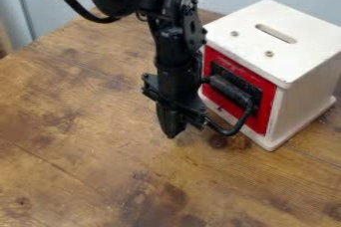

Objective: Close the drawer

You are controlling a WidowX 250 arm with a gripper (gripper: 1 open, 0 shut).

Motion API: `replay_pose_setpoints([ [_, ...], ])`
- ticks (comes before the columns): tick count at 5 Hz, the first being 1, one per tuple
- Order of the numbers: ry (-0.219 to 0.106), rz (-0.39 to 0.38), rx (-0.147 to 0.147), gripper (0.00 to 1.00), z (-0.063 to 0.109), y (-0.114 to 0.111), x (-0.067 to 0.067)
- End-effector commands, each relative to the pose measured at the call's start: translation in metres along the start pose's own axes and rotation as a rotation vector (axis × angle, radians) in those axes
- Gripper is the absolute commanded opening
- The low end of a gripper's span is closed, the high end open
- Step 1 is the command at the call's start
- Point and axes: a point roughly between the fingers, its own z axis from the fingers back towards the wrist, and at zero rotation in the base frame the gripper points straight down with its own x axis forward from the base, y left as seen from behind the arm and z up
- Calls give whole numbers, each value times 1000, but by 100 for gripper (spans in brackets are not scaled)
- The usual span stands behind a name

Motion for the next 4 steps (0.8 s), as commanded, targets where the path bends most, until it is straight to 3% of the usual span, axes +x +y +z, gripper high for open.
replay_pose_setpoints([
  [1,-124,-24,28,0,45,-7,8],
  [2,-113,-19,17,100,52,-6,7],
  [3,-122,-18,21,0,61,-6,6],
  [4,-114,-16,17,0,73,-5,5],
])
